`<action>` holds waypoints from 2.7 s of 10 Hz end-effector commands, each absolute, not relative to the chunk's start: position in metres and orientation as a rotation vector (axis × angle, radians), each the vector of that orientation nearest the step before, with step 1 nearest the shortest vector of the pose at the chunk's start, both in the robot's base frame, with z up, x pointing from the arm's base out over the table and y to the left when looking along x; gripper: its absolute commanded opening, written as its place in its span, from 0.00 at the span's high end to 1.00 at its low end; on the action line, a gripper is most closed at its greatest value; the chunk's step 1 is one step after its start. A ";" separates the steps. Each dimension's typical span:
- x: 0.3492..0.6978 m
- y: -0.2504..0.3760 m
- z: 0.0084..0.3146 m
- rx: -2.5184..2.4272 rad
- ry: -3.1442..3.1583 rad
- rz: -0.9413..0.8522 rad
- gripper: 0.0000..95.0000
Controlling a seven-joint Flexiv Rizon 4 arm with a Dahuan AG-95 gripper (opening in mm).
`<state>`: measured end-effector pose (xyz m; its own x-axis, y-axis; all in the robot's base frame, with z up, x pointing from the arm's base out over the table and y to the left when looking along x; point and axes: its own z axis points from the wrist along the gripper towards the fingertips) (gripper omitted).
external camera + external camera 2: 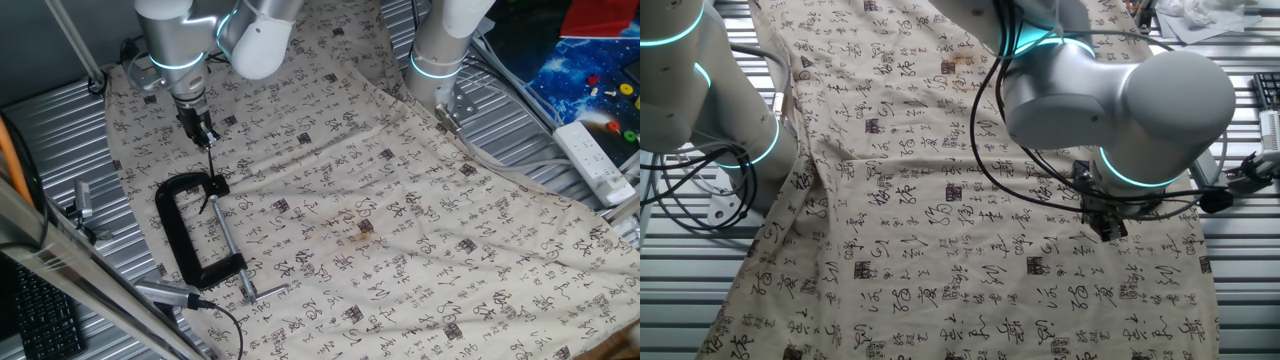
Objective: Turn the hands of a clock
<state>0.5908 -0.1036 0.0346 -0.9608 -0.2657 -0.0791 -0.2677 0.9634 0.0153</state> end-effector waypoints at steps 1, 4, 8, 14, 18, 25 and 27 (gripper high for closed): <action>0.591 -0.103 0.035 -0.413 3.037 0.041 1.00; 0.591 -0.103 0.034 -0.414 3.037 0.040 1.00; 0.594 -0.103 0.035 -0.420 3.038 0.035 1.00; 0.598 -0.103 0.037 -0.419 3.041 0.034 1.00; 0.598 -0.103 0.035 -0.419 3.041 0.034 1.00; 0.598 -0.100 0.033 -0.414 3.042 0.034 1.00; 0.597 -0.099 0.032 -0.412 3.042 0.034 1.00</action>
<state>0.5970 -0.0989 0.0313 -0.9612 -0.2658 -0.0743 -0.2674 0.9635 0.0123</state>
